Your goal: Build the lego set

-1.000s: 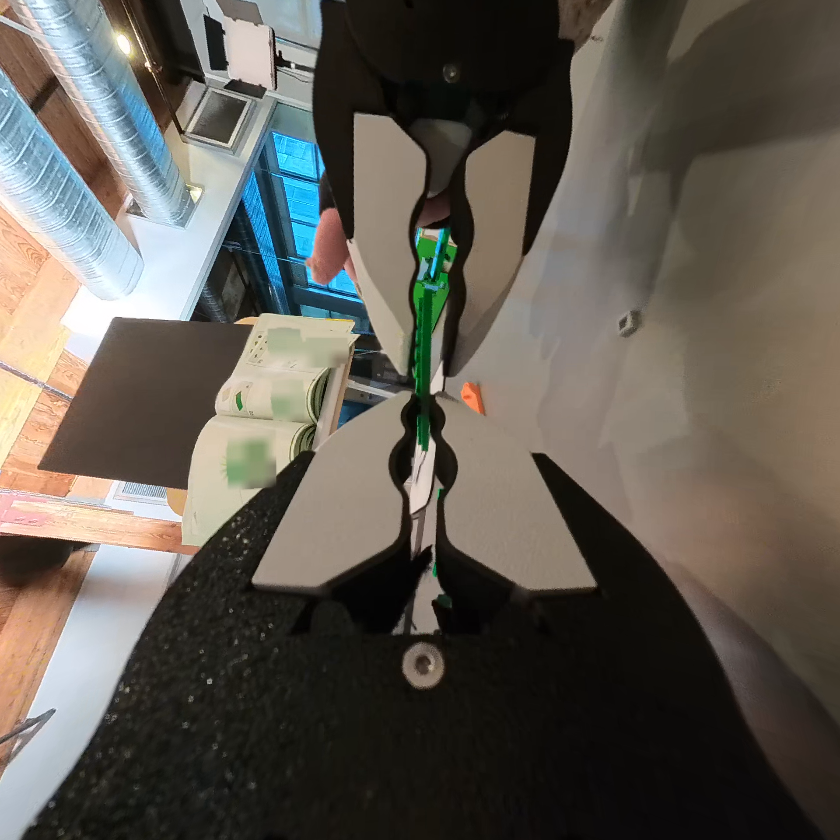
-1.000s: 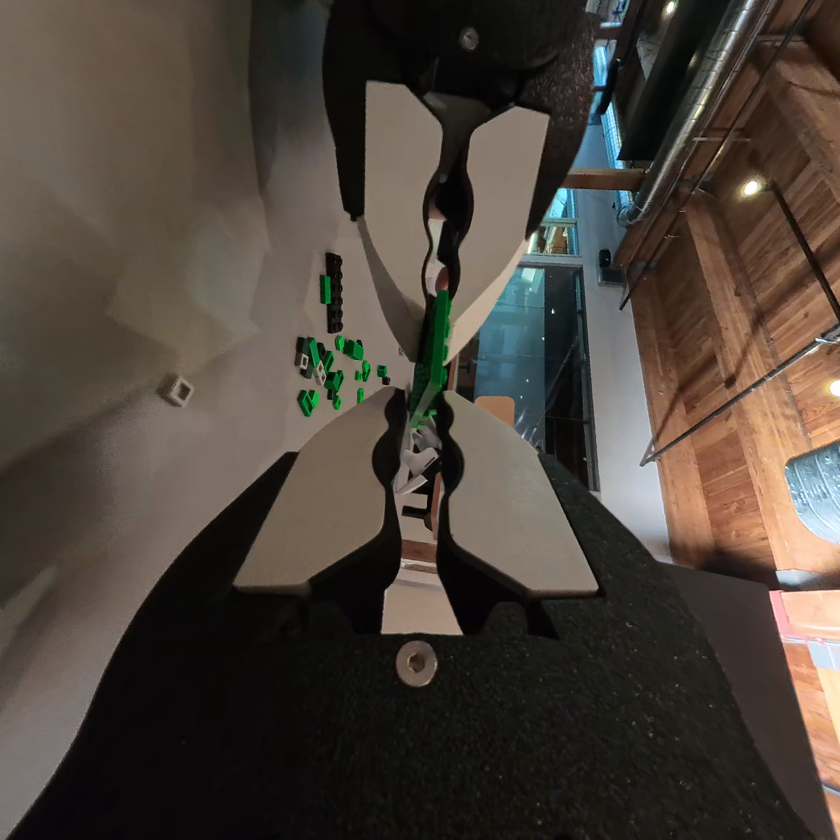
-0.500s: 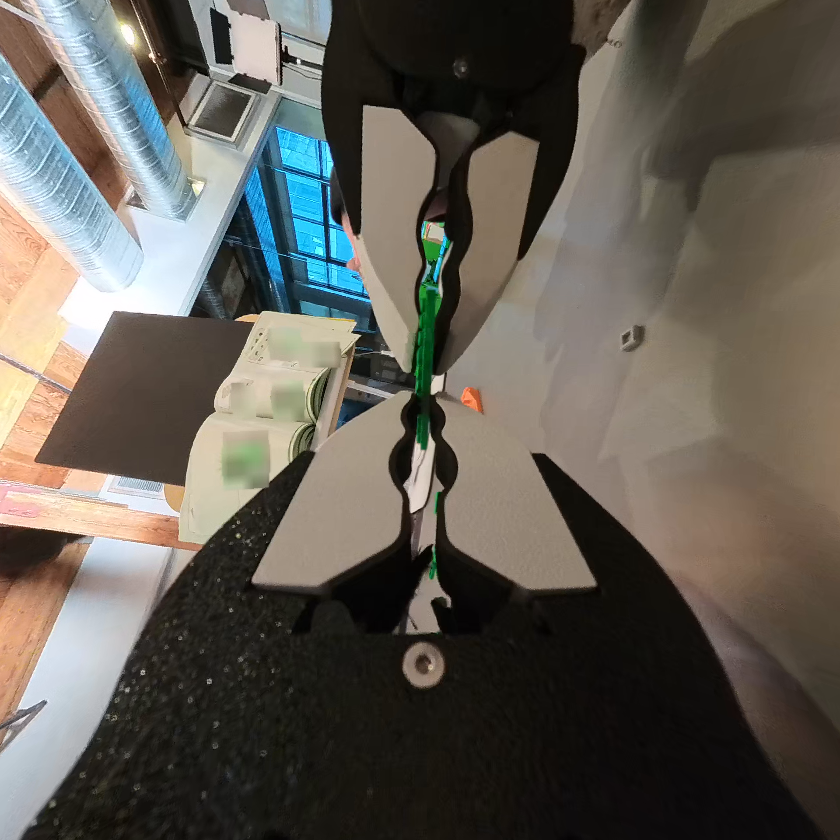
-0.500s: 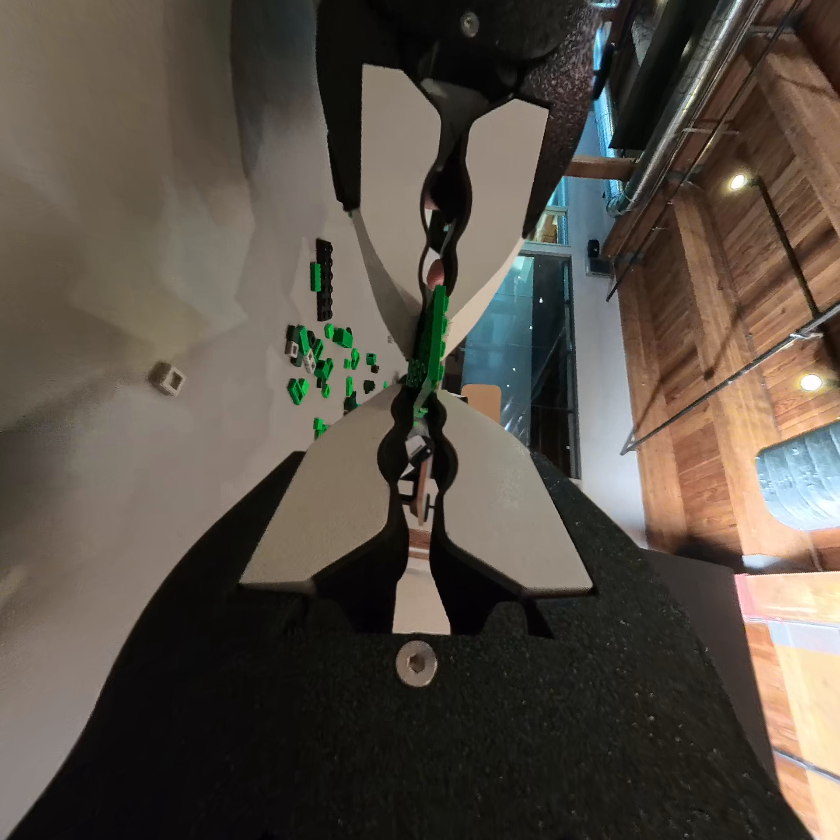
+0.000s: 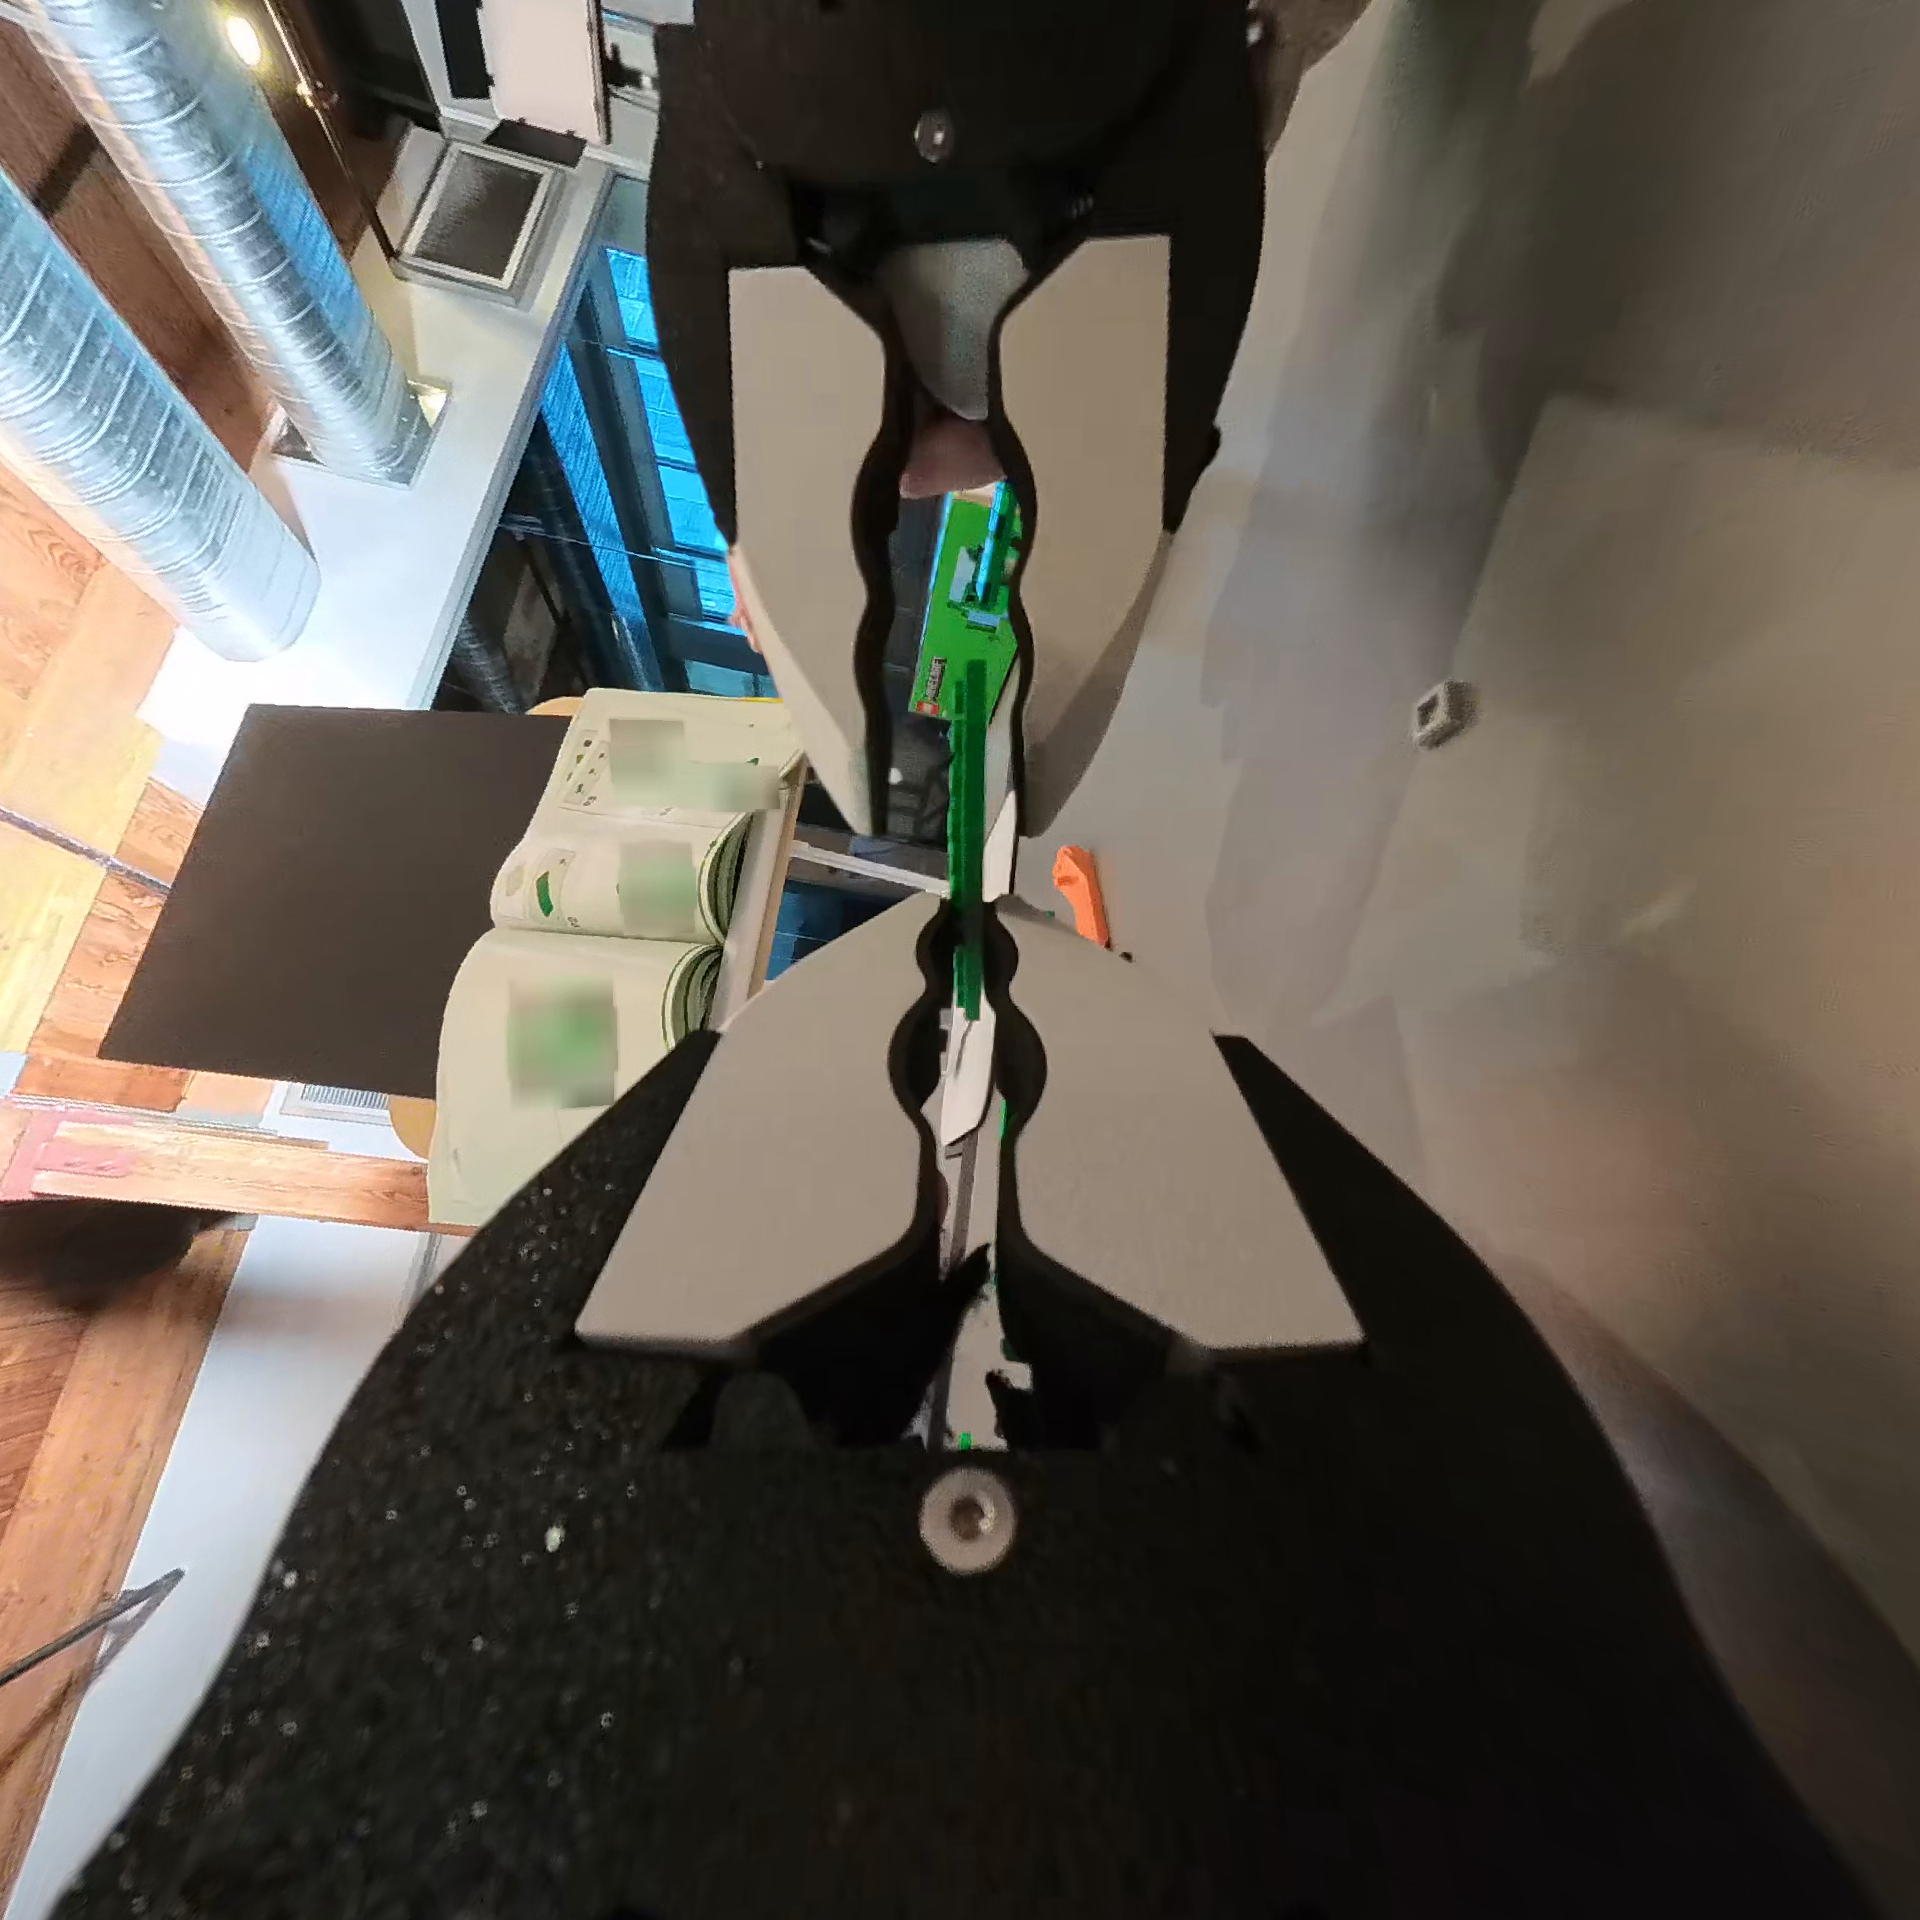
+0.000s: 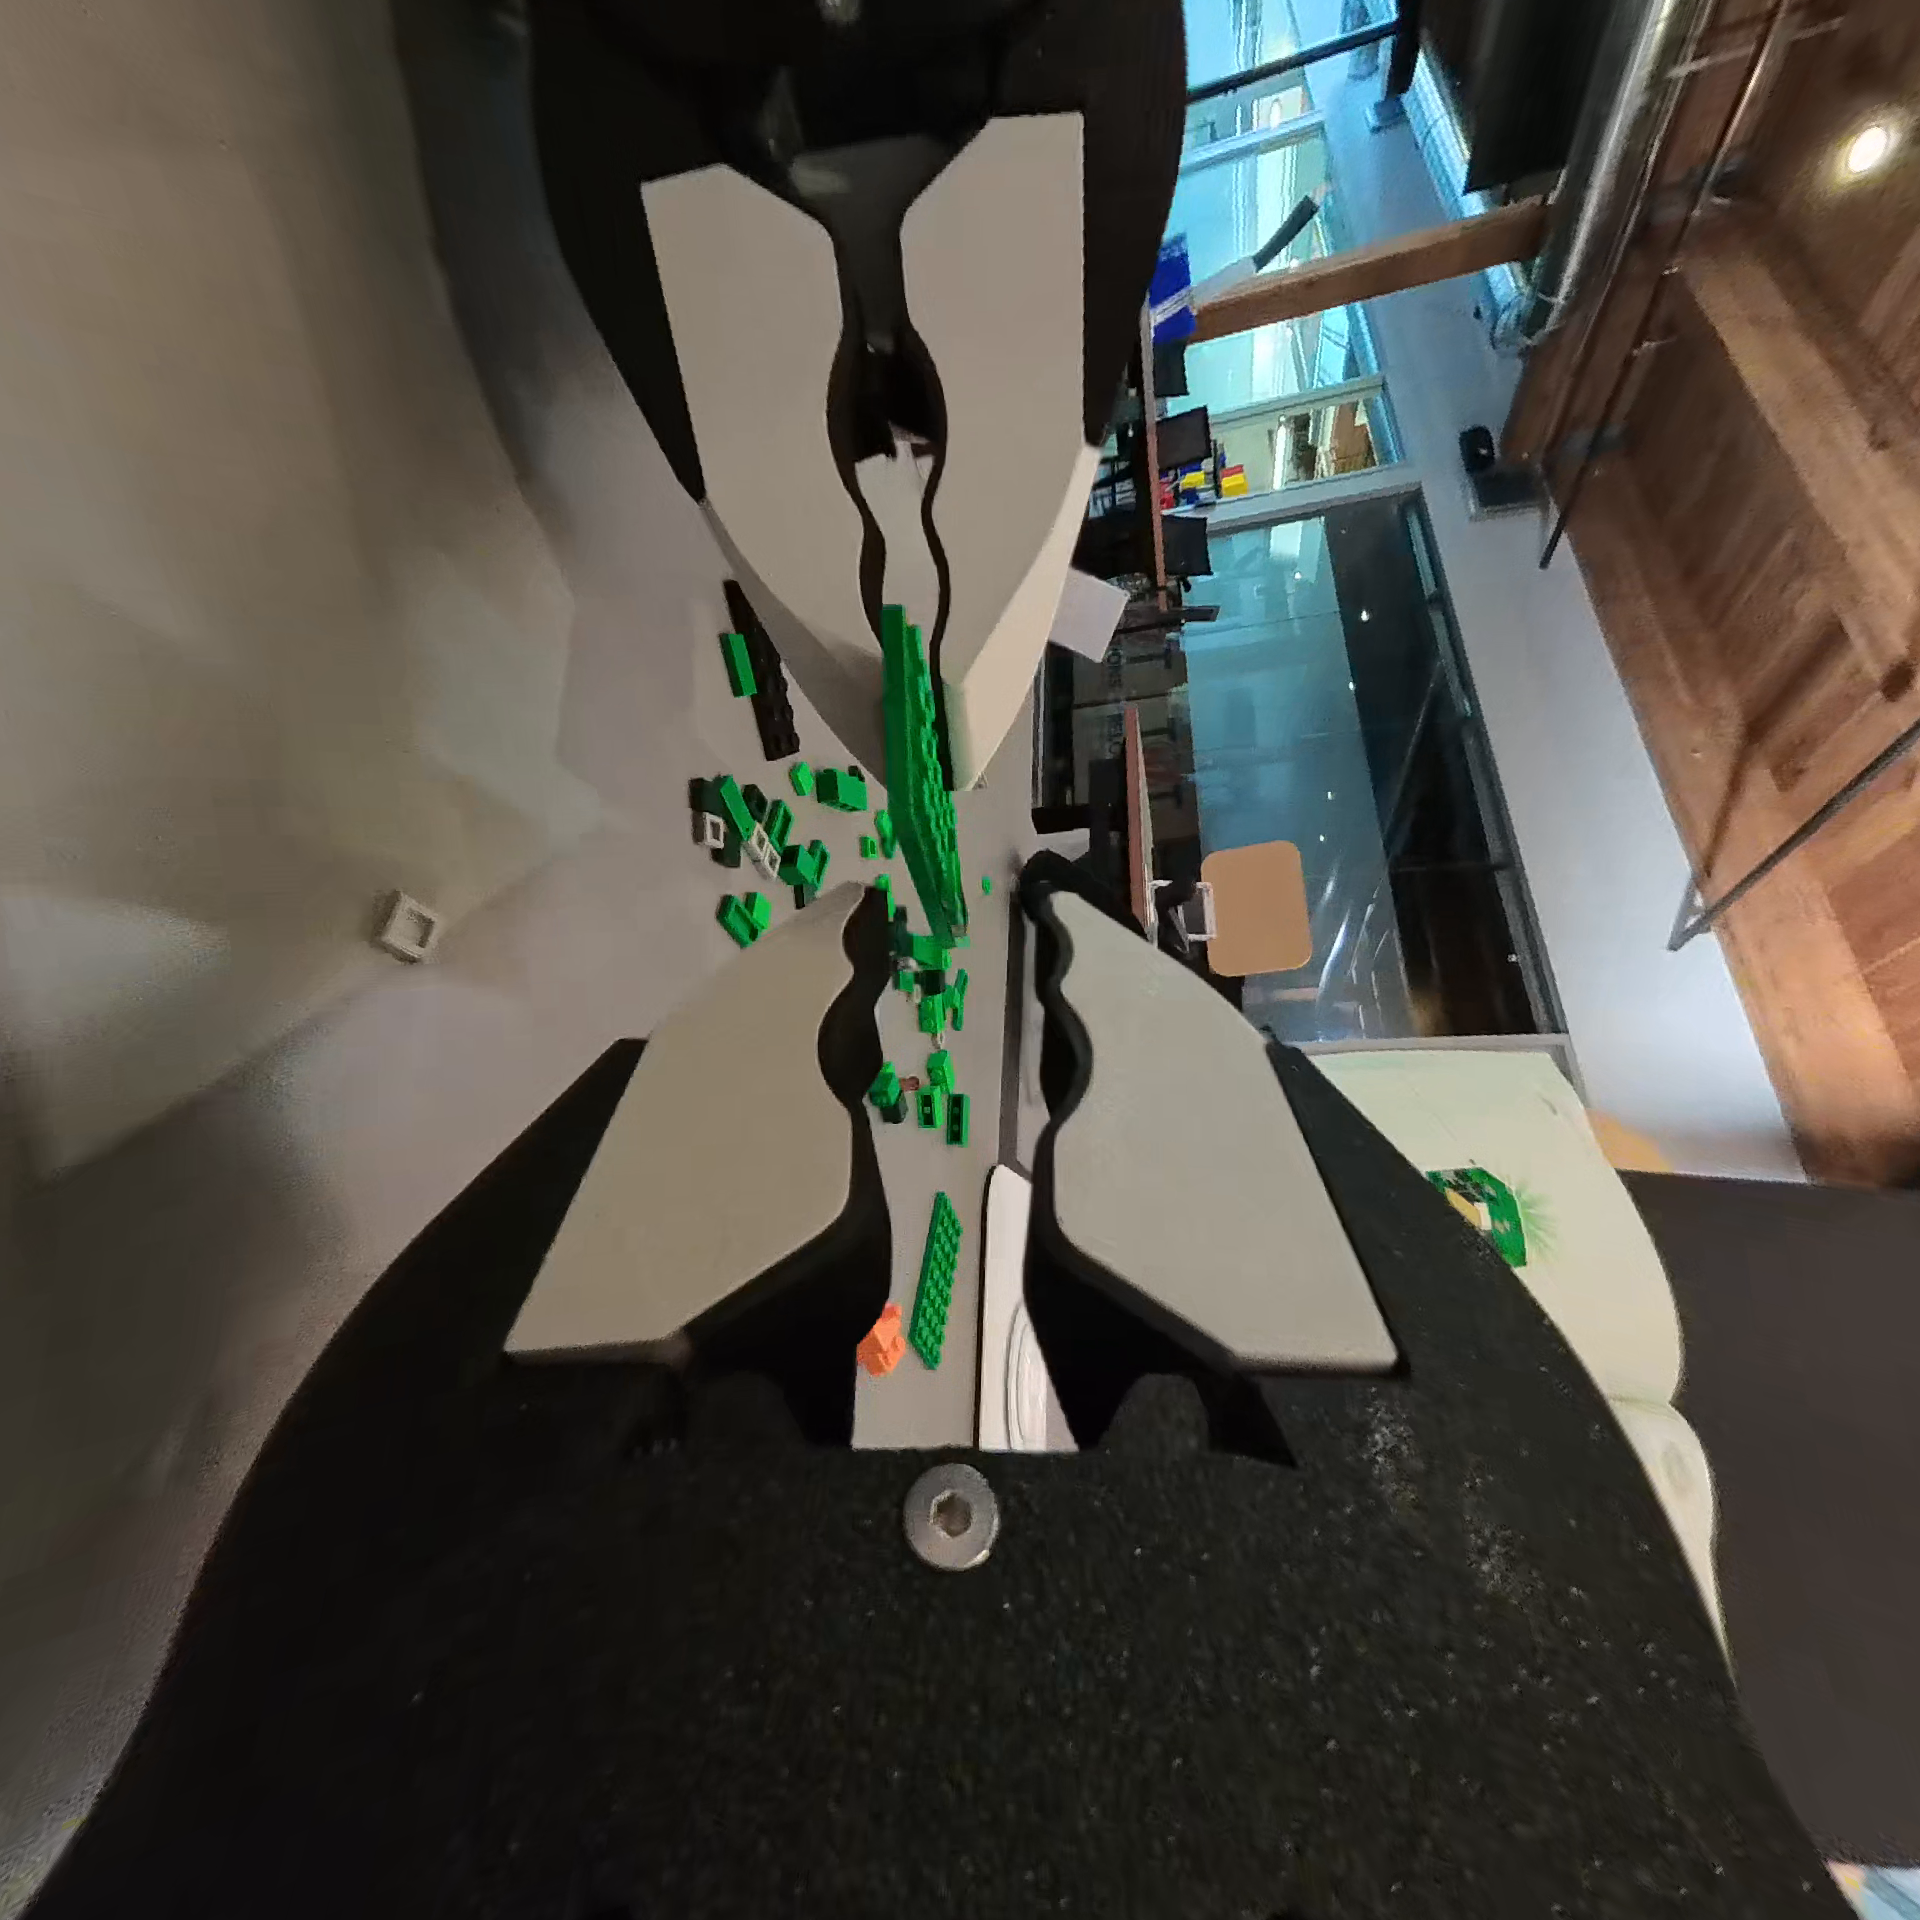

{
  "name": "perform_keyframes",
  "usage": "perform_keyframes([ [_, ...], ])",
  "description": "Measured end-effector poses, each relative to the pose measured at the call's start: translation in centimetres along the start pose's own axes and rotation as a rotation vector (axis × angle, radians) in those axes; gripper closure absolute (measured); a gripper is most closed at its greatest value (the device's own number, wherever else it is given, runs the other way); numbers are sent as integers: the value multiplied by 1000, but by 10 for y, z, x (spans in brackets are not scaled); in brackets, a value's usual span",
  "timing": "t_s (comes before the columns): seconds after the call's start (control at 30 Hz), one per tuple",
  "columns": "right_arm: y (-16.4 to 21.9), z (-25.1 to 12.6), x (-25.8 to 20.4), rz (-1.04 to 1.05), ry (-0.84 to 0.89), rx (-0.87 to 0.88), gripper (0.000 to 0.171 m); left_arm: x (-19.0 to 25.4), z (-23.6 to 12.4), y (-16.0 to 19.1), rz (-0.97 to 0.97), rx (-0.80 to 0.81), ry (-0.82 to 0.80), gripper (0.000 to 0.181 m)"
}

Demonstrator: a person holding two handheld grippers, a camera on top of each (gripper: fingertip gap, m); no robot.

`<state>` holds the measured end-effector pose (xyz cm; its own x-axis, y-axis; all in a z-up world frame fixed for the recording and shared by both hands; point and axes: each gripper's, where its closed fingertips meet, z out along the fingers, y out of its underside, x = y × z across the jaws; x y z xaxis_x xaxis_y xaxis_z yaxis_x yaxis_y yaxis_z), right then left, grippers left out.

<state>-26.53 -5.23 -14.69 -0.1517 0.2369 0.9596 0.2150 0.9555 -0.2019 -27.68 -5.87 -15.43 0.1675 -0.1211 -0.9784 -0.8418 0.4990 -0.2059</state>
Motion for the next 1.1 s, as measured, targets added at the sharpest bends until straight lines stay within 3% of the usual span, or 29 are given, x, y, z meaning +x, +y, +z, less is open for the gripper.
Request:
perform_keyframes([
  [0.1,-3,0,-4,-13,-8,18,147,0,0,-2,-10,8,4,177],
  [0.27,-7,-2,-4,-105,14,28,165,0,0,-2,-12,2,5,177],
  [0.5,-5,-1,-8,-159,-45,-23,166,5,0,-3,-5,-1,33,177],
  [0.6,-8,2,2,-19,47,23,165,-4,-1,0,-27,-7,-10,177],
  [0.67,-3,4,9,108,93,63,148,-11,-4,0,-60,-4,-39,177],
  [0.73,13,9,5,287,35,51,136,-17,-6,15,-17,-64,-70,177],
  [0.8,29,13,-2,454,-54,41,148,-26,-11,37,-3,-141,-114,177],
  [0.97,58,36,-23,808,-278,-71,149,-42,-27,93,-36,-322,-189,177],
  [1.1,60,50,-45,887,-530,-84,152,-42,-31,105,-53,-352,-188,177],
])
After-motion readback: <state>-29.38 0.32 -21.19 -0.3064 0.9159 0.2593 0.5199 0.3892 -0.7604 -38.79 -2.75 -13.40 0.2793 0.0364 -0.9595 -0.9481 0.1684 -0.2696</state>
